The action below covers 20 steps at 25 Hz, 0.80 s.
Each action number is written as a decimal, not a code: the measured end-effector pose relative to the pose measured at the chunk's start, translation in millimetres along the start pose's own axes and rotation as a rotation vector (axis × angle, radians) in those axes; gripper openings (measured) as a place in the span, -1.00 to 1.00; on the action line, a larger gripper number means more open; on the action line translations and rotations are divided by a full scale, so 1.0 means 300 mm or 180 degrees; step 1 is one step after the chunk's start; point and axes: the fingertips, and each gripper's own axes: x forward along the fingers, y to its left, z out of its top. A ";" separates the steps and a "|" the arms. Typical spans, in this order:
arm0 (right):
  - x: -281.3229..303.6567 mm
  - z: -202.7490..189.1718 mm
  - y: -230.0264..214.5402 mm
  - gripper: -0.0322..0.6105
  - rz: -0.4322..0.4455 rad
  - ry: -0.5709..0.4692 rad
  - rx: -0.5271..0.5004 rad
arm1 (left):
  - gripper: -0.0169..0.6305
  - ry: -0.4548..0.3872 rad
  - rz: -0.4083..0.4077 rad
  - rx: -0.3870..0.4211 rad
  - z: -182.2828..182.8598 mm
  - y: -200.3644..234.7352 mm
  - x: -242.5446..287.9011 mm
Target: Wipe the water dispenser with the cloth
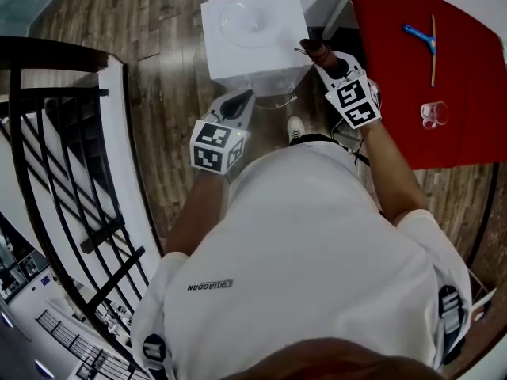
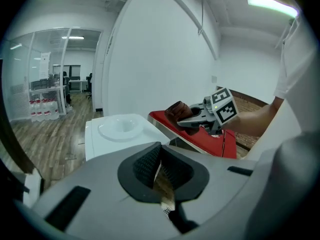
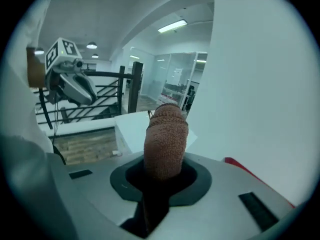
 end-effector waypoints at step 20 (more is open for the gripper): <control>0.602 0.174 -0.483 -0.70 -0.0056 0.0211 -0.1687 | -0.97 0.0006 0.0378 -0.0095 0.171 0.048 0.159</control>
